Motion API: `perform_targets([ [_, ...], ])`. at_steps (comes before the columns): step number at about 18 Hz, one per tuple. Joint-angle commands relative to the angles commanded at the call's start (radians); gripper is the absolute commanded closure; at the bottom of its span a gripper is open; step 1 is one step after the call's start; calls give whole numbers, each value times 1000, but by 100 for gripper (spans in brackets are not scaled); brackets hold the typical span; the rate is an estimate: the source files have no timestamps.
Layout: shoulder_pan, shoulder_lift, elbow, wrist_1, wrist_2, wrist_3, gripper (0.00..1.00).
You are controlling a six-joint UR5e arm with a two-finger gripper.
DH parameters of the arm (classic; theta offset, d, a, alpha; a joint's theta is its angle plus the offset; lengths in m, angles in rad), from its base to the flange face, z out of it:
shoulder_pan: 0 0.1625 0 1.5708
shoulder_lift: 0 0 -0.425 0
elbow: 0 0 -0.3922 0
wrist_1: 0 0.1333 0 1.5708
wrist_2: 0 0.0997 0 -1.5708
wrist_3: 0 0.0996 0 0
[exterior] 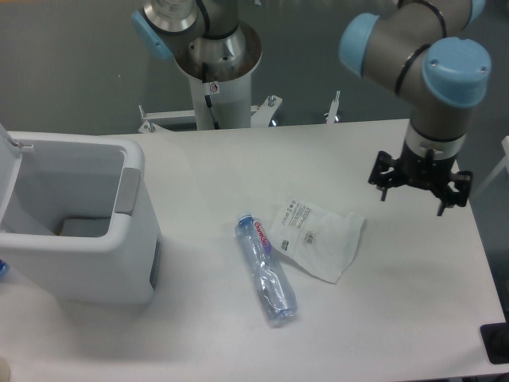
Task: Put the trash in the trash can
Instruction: 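Move the gripper over the white wrapper and lower toward it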
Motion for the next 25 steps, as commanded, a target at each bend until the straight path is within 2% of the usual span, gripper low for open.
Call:
perform_targets([
  [3,-5,-3,-9,-2,0,-11,0],
  [6,-8,-3,-86,15,-12,-11,0],
  [7,-8,-3,-127,47,-12,-12,0],
  [8,-11,0,-179,108,-12,-17,0],
  [10,-17,0,-283,262,-12,-37,0],
  [11,-29,-5,-310,293,-9,-41,0],
  [14,-87,-37,-325,291,-3,-63,0],
  [16,-112,-58,-331,293,5,-130,0],
  [19,-126,-83,-336,298,57,-167,0],
  [25,-173,-110,-345,299,58,-198,0],
])
